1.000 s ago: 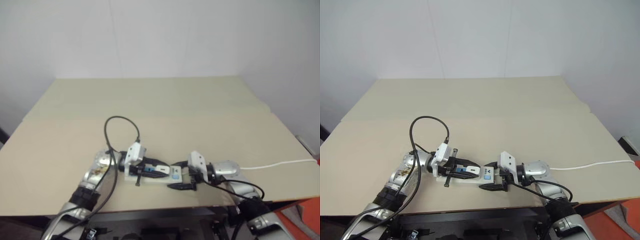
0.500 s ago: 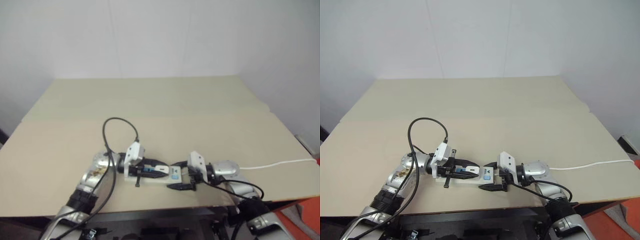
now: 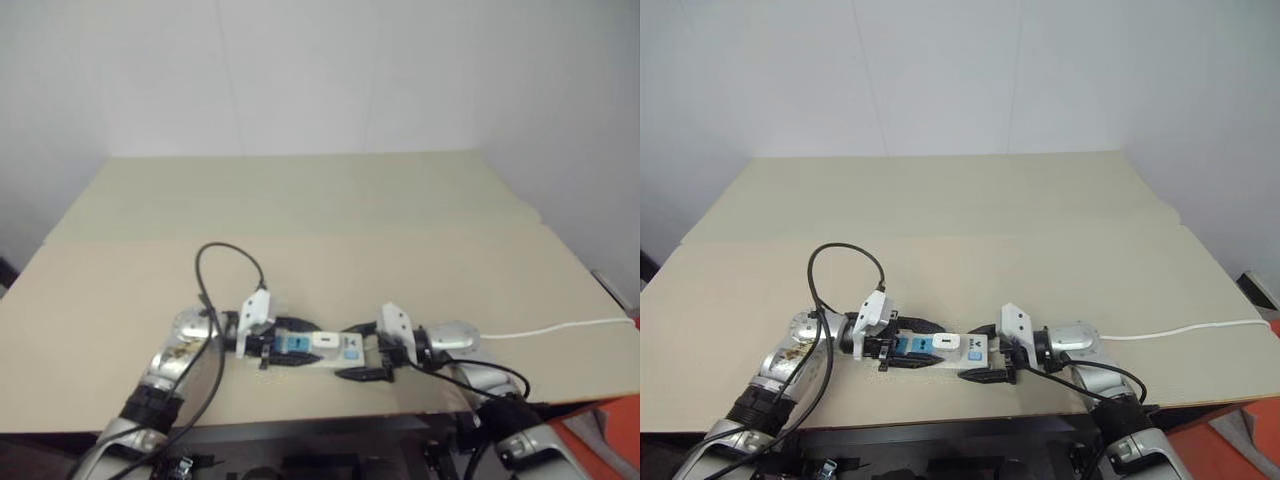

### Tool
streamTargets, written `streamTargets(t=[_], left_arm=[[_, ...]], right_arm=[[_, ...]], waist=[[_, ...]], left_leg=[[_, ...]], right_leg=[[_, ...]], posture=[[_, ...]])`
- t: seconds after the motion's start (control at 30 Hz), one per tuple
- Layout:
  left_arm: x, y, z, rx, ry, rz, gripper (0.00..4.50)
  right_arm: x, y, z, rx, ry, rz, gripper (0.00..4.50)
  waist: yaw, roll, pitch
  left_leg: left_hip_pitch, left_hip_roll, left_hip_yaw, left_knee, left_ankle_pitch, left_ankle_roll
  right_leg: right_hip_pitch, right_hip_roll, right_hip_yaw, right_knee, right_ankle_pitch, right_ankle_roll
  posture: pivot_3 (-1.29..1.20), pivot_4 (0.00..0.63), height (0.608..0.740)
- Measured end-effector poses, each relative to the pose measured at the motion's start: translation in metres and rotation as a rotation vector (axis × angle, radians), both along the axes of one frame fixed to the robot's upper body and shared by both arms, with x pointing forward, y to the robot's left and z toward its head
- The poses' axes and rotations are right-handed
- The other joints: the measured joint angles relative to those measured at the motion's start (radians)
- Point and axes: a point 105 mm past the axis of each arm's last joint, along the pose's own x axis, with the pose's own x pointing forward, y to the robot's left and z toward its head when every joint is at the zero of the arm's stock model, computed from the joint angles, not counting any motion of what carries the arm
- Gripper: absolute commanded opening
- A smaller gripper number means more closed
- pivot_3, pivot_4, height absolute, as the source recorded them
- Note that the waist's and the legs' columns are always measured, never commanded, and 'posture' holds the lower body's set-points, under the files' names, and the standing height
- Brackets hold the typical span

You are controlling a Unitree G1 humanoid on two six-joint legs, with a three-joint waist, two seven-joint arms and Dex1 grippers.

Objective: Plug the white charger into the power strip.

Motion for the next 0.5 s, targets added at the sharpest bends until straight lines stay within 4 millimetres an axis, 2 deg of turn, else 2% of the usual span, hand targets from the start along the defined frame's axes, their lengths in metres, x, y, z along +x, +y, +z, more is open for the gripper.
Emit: streamTargets(t=[0.03, 0.1, 0.27, 0.37, 0.5], left_arm=[[0.000, 0.000, 0.000, -0.003, -0.003, 0.002, 4.04], [0.000, -0.001, 0.001, -0.010, -0.008, 0.004, 4.47], [0.001, -0.001, 0.002, -0.020, -0.014, 0.009, 4.47], [0.003, 0.002, 0.004, -0.016, -0.009, 0.011, 4.50], [0.007, 0.017, 0.009, 0.038, 0.029, 0.029, 4.50]], right_arm=[[0.000, 0.000, 0.000, 0.000, 0.000, 0.000, 3.43], [0.000, 0.000, 0.000, 0.000, 0.000, 0.001, 3.43], [0.000, 0.000, 0.000, 0.001, 0.002, 0.001, 3.43], [0.001, 0.001, -0.001, 0.001, 0.010, 0.012, 4.42], [0.001, 0.003, -0.001, -0.005, 0.018, 0.045, 4.47]], waist=[[0.000, 0.000, 0.000], [0.000, 0.000, 0.000], [0.000, 0.000, 0.000], [-0.002, 0.000, 0.000], [-0.005, -0.001, 0.003]], left_leg=[[0.000, 0.000, 0.000, 0.000, 0.000, 0.000], [0.000, 0.000, 0.000, 0.000, 0.000, 0.000], [0.000, 0.000, 0.000, 0.000, 0.000, 0.000], [0.000, 0.000, 0.000, 0.000, 0.000, 0.000], [-0.002, 0.000, 0.000, 0.000, 0.000, 0.000]], right_leg=[[0.000, 0.000, 0.000, 0.000, 0.000, 0.000], [0.000, 0.000, 0.000, 0.000, 0.000, 0.000], [0.000, 0.000, 0.000, 0.000, 0.000, 0.000], [0.000, 0.000, 0.000, 0.000, 0.000, 0.000], [-0.003, 0.001, 0.000, 0.000, 0.000, 0.000]], posture=[[0.00, 0.150, 0.740], [0.00, 0.150, 0.740], [0.00, 0.150, 0.740], [0.00, 0.150, 0.740], [0.00, 0.150, 0.740]])
